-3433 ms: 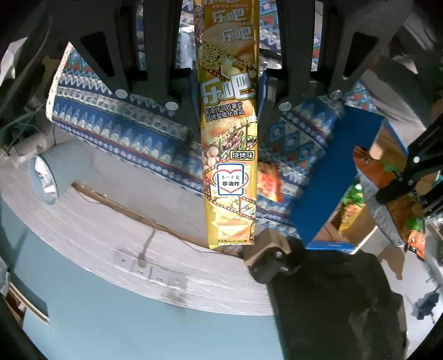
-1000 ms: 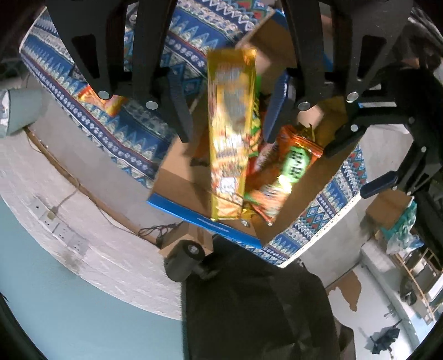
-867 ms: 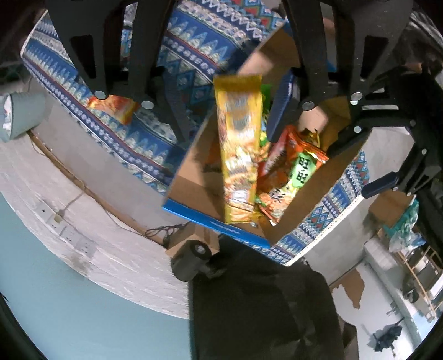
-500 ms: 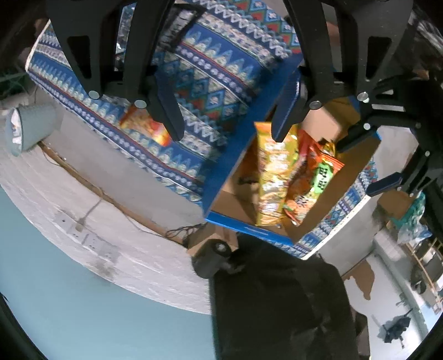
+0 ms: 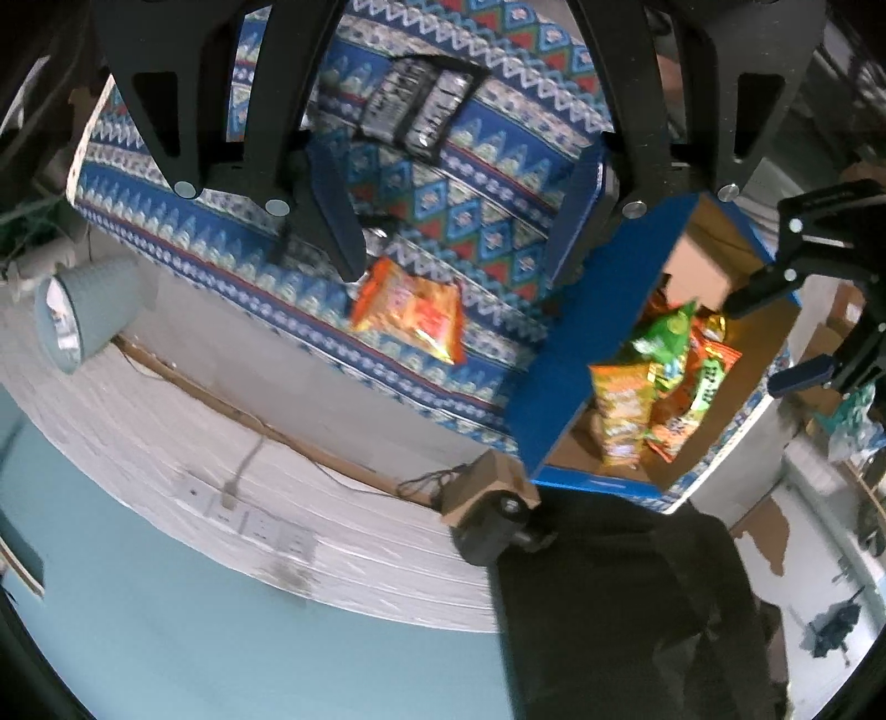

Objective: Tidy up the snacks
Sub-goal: 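Move both tools back over the remaining snacks on the tablecloth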

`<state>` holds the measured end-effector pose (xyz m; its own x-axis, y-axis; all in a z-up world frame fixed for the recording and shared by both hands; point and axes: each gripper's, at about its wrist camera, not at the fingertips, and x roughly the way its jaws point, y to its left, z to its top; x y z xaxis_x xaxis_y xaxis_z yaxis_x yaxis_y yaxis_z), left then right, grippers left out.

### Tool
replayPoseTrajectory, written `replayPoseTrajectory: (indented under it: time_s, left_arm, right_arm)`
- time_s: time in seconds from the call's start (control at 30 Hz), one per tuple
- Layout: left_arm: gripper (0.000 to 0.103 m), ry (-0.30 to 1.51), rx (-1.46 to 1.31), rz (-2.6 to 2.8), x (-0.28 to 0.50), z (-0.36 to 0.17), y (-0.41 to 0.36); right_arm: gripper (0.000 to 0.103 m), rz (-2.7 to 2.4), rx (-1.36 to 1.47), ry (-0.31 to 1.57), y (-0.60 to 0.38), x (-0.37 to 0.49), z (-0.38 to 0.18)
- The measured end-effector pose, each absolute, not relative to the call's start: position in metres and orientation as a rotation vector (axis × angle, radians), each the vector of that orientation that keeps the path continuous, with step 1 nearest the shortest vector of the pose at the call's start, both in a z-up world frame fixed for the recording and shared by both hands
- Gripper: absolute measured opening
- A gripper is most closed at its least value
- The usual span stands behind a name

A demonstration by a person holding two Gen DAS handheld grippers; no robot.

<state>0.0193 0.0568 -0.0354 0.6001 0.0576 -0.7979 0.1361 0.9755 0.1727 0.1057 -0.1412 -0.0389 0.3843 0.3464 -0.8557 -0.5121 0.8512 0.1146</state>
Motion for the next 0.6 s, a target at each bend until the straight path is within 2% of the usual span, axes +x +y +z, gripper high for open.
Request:
replayPoseTrajectory:
  time_s: [0.6]
  left_arm:
    - [0.08,0.993,0.313,-0.149,0.028,-0.055,-0.032]
  right_arm:
    - [0.068,0.443,-0.114,1.083,-0.244,0.092,-0.068]
